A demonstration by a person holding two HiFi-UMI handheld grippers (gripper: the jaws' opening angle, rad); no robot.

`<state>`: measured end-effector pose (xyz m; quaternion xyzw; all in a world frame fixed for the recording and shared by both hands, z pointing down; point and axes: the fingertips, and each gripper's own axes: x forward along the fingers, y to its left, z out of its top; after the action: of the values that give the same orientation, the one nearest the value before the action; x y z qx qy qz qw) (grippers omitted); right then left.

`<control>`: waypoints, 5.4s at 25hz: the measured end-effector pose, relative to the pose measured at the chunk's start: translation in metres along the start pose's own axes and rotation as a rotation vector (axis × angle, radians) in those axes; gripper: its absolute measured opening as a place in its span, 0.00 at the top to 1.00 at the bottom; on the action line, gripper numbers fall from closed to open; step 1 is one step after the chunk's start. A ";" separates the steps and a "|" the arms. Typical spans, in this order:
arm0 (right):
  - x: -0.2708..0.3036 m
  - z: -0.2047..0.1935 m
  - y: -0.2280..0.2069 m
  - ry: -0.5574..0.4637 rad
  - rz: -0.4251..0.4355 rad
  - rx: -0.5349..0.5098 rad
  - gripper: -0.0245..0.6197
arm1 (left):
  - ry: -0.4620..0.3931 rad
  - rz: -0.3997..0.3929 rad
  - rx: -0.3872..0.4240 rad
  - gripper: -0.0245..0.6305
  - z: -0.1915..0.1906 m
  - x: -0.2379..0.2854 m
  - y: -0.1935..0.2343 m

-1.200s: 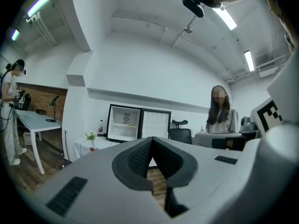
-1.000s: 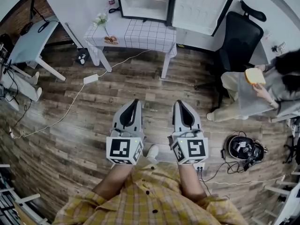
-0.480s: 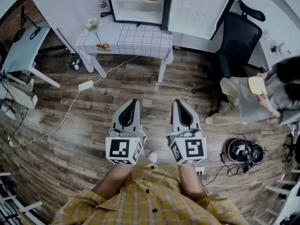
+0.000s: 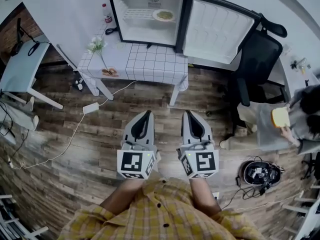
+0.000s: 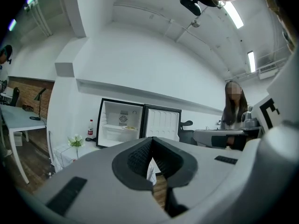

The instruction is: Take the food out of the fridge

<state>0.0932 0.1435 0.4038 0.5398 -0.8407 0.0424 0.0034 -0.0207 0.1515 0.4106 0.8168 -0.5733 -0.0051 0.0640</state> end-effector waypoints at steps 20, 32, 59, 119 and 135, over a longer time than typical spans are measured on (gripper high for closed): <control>0.179 0.046 -0.010 0.006 -0.109 -0.010 0.95 | 0.014 -0.113 -0.042 0.95 0.054 0.148 0.112; 0.227 0.039 -0.030 0.008 -0.080 -0.013 0.95 | 0.018 -0.115 -0.067 0.95 0.049 0.204 0.121; 0.341 0.047 -0.122 0.012 0.004 0.025 0.95 | 0.063 -0.015 -0.109 0.95 0.053 0.366 0.147; 0.390 0.027 -0.169 0.095 -0.159 -0.001 0.95 | 0.140 -0.024 -1.441 0.91 -0.057 0.557 0.225; 0.386 0.031 -0.156 0.079 -0.131 0.003 0.95 | 0.106 -0.050 -1.381 0.93 -0.018 0.507 0.208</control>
<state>0.0749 -0.2734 0.4031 0.5915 -0.8028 0.0647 0.0385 -0.0400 -0.3917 0.4844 0.6011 -0.4159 -0.3302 0.5972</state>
